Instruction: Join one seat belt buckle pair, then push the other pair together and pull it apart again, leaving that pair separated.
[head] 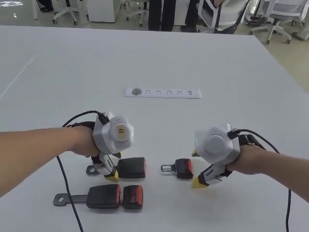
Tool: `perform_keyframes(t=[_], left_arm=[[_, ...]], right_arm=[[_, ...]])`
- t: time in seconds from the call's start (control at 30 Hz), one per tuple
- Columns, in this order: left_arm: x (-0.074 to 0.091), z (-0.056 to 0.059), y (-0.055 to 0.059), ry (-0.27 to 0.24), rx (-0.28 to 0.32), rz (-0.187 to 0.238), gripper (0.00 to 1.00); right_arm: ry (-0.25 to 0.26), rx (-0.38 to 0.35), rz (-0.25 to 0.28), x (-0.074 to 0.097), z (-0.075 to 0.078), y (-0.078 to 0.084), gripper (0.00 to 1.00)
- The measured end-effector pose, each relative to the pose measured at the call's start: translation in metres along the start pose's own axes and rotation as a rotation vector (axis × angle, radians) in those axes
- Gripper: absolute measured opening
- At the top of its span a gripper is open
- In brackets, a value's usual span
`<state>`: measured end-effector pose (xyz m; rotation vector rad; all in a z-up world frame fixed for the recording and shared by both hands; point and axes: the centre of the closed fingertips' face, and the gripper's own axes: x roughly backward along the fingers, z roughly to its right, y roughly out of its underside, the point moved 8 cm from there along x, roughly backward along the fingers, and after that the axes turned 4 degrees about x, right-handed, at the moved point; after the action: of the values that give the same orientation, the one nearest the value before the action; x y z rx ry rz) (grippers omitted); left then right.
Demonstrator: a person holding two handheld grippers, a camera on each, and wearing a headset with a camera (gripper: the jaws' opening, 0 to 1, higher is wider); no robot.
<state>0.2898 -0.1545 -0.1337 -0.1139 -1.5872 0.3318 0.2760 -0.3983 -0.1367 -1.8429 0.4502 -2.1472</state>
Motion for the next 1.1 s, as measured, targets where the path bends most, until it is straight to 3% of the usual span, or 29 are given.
perform_keyframes(t=[0.17,0.27,0.33,0.63,0.8,0.83,1.1], left_arm=[[0.010,0.003,0.006,-0.024,0.044,0.028,0.43],[0.010,-0.001,0.019,-0.035,0.071,0.041,0.43],[0.018,0.005,0.021,-0.040,0.096,0.055,0.43],[0.031,0.009,0.045,-0.062,0.179,0.116,0.44],[0.044,0.018,0.050,-0.076,0.239,0.185,0.45],[0.047,0.019,0.052,-0.077,0.253,0.215,0.46],[0.057,0.032,0.072,-0.103,0.340,0.307,0.52]], right_arm=[[0.004,0.000,-0.005,0.004,-0.005,0.004,0.53],[0.007,-0.004,0.000,0.008,-0.007,0.005,0.54],[0.009,-0.009,0.004,0.011,-0.009,0.006,0.55],[0.024,-0.035,0.029,0.014,-0.014,0.011,0.57],[0.038,-0.060,0.049,0.021,-0.019,0.007,0.58],[0.039,-0.062,0.052,0.023,-0.021,0.006,0.58],[0.068,-0.108,0.098,0.028,-0.032,0.004,0.60]])
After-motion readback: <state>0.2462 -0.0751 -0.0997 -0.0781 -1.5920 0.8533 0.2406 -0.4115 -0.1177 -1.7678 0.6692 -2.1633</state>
